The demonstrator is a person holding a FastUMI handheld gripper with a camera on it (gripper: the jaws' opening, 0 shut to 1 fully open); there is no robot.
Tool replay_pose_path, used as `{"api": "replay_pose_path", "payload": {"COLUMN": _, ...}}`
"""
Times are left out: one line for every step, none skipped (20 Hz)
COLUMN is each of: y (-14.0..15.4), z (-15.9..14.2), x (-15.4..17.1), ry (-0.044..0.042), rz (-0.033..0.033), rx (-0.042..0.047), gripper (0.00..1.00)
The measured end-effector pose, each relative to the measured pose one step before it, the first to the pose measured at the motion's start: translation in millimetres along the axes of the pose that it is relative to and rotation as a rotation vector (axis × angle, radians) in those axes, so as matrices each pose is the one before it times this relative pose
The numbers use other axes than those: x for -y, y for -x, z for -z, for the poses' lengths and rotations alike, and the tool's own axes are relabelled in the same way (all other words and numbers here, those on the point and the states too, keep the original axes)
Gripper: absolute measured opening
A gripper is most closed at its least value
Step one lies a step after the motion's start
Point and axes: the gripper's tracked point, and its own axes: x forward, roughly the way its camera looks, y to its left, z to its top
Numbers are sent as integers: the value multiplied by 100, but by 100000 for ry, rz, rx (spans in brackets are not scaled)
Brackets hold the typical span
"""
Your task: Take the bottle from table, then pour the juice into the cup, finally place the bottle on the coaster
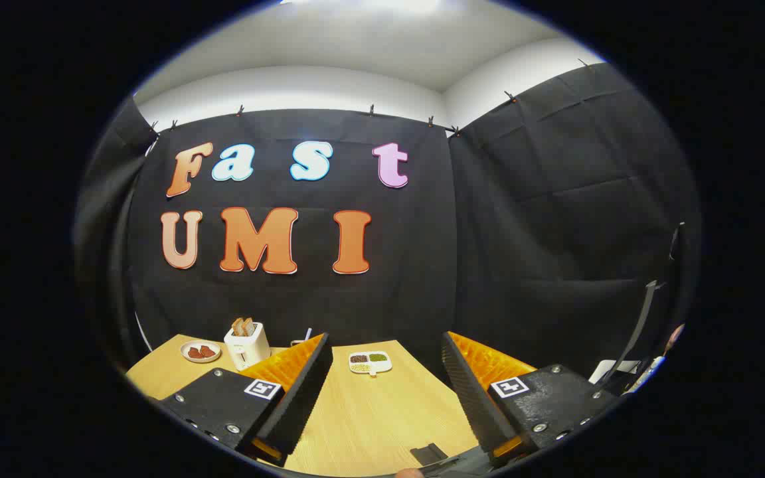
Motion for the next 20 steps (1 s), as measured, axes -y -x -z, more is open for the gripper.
{"api": "replay_pose_path", "payload": {"y": -138, "z": -324, "x": 72, "ry": 431, "rz": 261, "rx": 978, "gripper": 99}}
{"api": "replay_pose_path", "payload": {"y": -232, "z": 207, "x": 155, "ry": 2192, "rz": 567, "rx": 264, "gripper": 99}}
{"api": "replay_pose_path", "payload": {"y": -198, "z": 274, "x": 356, "ry": 2249, "rz": 1313, "rx": -591, "gripper": 99}}
{"api": "replay_pose_path", "payload": {"y": -64, "z": -53, "x": 57, "ry": 1039, "rz": 349, "rx": -283, "gripper": 99}}
{"api": "replay_pose_path", "payload": {"y": -42, "z": -43, "x": -407, "ry": -272, "rz": -838, "rx": -106, "gripper": 99}}
{"api": "replay_pose_path", "payload": {"y": 21, "z": 35, "x": -421, "ry": -1198, "rz": -993, "rx": -29, "gripper": 99}}
{"api": "replay_pose_path", "payload": {"y": -73, "z": 2, "x": -362, "ry": -1208, "rz": -803, "rx": 134, "gripper": 99}}
{"api": "replay_pose_path", "payload": {"y": -174, "z": 268, "x": -140, "ry": -379, "rz": -667, "rx": -54, "gripper": 99}}
{"api": "replay_pose_path", "payload": {"y": -177, "z": 346, "x": -237, "ry": 639, "rz": -421, "rx": -558, "gripper": 99}}
{"api": "replay_pose_path", "payload": {"y": -185, "z": 160, "x": -114, "ry": 489, "rz": -128, "rx": -260, "gripper": 99}}
{"api": "replay_pose_path", "payload": {"y": -80, "z": 20, "x": -250, "ry": 360, "rz": -387, "rx": -242, "gripper": 99}}
{"api": "replay_pose_path", "payload": {"y": -18, "z": 54, "x": -348, "ry": -204, "rz": -564, "rx": -375, "gripper": 99}}
{"api": "replay_pose_path", "payload": {"y": -26, "z": -42, "x": -368, "ry": -231, "rz": -979, "rx": -140, "gripper": 99}}
{"api": "replay_pose_path", "payload": {"y": -11, "z": -59, "x": -122, "ry": -80, "rz": -385, "rx": 54, "gripper": 99}}
{"api": "replay_pose_path", "payload": {"y": -11, "z": -93, "x": -95, "ry": 353, "rz": -141, "rx": 209, "gripper": 99}}
{"api": "replay_pose_path", "payload": {"y": -10, "z": 42, "x": 9, "ry": 415, "rz": 146, "rx": 162, "gripper": 99}}
{"api": "replay_pose_path", "payload": {"y": -14, "z": 32, "x": -33, "ry": 304, "rz": 163, "rx": 58, "gripper": 99}}
{"api": "replay_pose_path", "payload": {"y": 79, "z": 147, "x": -83, "ry": 62, "rz": 68, "rx": -89, "gripper": 99}}
{"api": "replay_pose_path", "payload": {"y": 14, "z": 117, "x": -202, "ry": 76, "rz": -472, "rx": -46, "gripper": 99}}
{"api": "replay_pose_path", "payload": {"y": -18, "z": 258, "x": -247, "ry": 239, "rz": -647, "rx": -322, "gripper": 99}}
